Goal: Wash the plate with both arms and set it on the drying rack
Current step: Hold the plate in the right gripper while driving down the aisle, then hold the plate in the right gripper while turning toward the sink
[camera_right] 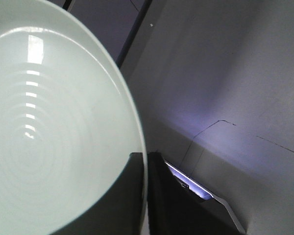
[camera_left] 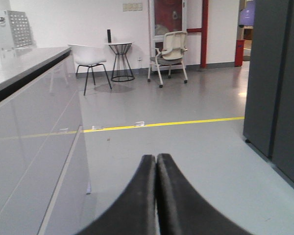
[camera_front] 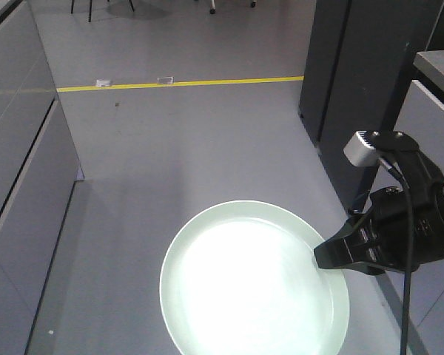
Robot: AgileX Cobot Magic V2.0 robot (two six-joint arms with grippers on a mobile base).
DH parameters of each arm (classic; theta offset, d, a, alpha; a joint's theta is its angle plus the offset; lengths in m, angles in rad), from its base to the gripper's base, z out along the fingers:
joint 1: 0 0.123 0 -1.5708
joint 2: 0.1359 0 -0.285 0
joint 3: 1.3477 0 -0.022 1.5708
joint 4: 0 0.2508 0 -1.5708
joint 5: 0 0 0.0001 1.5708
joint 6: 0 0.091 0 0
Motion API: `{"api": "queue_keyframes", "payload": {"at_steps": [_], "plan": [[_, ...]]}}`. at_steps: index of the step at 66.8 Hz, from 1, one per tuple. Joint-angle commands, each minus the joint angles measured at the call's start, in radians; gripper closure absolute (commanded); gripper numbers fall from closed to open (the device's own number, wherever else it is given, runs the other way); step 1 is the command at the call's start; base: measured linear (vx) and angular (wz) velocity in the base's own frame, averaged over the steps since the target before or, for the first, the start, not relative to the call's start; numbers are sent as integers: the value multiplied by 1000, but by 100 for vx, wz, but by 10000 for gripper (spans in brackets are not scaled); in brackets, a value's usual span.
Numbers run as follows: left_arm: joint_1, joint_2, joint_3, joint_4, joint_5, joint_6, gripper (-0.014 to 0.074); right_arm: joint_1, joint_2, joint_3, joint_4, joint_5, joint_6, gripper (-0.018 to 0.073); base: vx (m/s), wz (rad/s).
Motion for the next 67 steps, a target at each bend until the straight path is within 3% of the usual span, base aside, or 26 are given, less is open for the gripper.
{"api": "queue_keyframes", "payload": {"at_steps": [1, 67], "plan": [[-8, -13, -27, -10, -77, -8, 603, 0, -23, -26, 43, -22, -8, 564, 13, -22], [-8, -13, -27, -10, -77, -8, 603, 0, -23, -26, 43, -22, -8, 564, 9, -27]]}}
